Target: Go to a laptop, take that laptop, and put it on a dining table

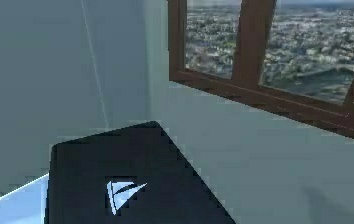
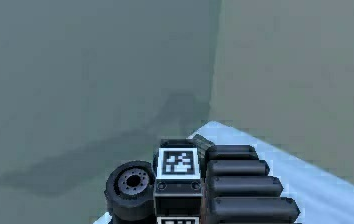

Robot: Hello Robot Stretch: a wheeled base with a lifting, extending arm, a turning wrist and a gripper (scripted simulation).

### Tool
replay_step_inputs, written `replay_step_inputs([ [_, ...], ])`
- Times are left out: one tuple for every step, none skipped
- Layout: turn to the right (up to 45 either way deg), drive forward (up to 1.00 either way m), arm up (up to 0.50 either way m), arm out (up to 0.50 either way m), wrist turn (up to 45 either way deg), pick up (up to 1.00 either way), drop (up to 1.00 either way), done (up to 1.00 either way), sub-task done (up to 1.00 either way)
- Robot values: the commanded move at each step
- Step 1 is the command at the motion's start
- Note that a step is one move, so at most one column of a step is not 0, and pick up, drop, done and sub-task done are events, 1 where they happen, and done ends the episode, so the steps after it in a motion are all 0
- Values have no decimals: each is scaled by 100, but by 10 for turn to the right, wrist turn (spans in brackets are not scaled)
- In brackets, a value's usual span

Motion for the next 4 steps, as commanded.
replay_step_inputs([
  [-420, 0, 0, 0, 0, 0, 0, 0, 0],
  [0, 20, 0, 0, 0, 0, 0, 0, 0],
  [-450, 0, 0, 0, 0, 0, 0, 0, 0],
  [-330, 0, 0, 0, 0, 0, 0, 0, 0],
])
